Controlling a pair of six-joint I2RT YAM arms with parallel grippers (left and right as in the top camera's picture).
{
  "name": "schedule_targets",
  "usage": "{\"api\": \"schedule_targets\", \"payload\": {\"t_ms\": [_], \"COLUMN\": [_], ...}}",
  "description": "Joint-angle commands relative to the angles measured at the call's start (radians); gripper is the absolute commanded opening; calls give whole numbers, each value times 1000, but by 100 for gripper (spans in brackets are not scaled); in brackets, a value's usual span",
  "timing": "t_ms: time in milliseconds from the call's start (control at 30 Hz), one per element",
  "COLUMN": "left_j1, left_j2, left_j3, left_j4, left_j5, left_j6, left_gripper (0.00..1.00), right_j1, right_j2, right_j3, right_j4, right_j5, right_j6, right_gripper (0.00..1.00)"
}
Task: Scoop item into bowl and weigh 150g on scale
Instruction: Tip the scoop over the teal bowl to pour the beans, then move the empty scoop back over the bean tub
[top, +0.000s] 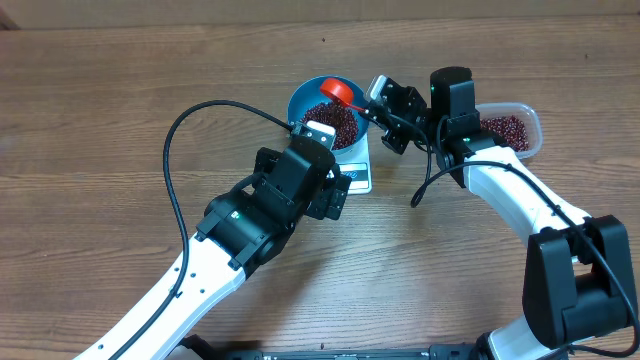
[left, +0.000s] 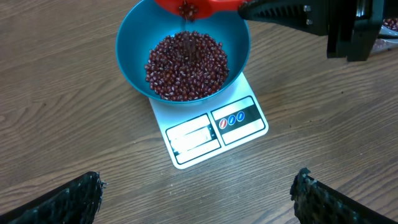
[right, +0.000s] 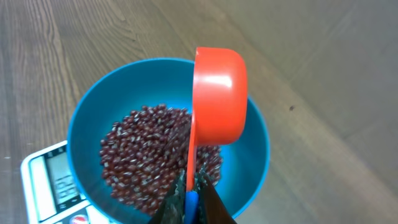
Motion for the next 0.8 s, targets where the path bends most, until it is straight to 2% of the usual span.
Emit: {"api": "schedule_targets", "payload": {"t_ms": [0,400,467,600,767], "left_j1": [0,0,0,0,0], "left_j2": [-8,-8,-8,-8,-8], "left_j3": [-3,-3,-3,-3,-3], "left_j4": [1,1,1,1,1], "left_j5": [-13,-13,-13,-13,-13], "left_j6": [-6,-6,-6,-6,-6], "left_gripper": [100,100,100,100,100], "right_j1": [1,-4,-14,-61,-142], "right_j2": [-2,-71,-84,-134,-200], "right_j3": [3,4,4,4,4], "right_j4": [26,24,24,6,-91], "right_j5": [5,7,21,163,200], "right_j6": [-56,-39,5,241,271], "right_gripper": [4,4,4,4,4]}}
